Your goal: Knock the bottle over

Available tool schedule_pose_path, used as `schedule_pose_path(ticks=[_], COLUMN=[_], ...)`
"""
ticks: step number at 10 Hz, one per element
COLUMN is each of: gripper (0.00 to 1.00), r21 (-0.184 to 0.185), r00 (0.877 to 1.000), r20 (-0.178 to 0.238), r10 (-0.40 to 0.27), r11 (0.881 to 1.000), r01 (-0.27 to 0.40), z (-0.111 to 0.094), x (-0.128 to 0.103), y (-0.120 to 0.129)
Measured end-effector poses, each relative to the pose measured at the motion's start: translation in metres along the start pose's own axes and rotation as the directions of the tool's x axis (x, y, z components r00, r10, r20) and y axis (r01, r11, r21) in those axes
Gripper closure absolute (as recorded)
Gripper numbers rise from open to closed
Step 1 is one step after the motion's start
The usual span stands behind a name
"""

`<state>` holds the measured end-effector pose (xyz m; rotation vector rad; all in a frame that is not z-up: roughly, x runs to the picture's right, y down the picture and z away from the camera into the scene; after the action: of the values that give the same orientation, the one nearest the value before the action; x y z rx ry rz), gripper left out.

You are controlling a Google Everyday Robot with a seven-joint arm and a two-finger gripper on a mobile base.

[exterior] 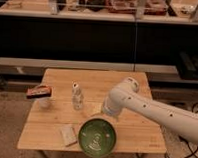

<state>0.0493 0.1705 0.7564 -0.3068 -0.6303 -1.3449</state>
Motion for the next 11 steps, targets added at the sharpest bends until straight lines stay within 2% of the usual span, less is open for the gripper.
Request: schedule_pose_path(ticks=[8, 9, 10, 11], gripper=[0.2, 0.23, 0.29, 0.41], r21=[0.001, 0.006, 0.024, 0.076], r00=[1.0, 1.0, 1.0, 0.998], r20=[-0.001, -0.003, -0.015, -0.054], r10=[0.001, 0.002, -0.006, -0.026], r11=[1.0, 1.0, 1.0, 0.997], r01=[-0.001, -0.002, 0.007, 0.03], z=[0.0, 0.0, -0.002, -0.009], x=[0.001, 0.002, 0.008, 0.028], y=[0.0, -0.001, -0.004, -0.015])
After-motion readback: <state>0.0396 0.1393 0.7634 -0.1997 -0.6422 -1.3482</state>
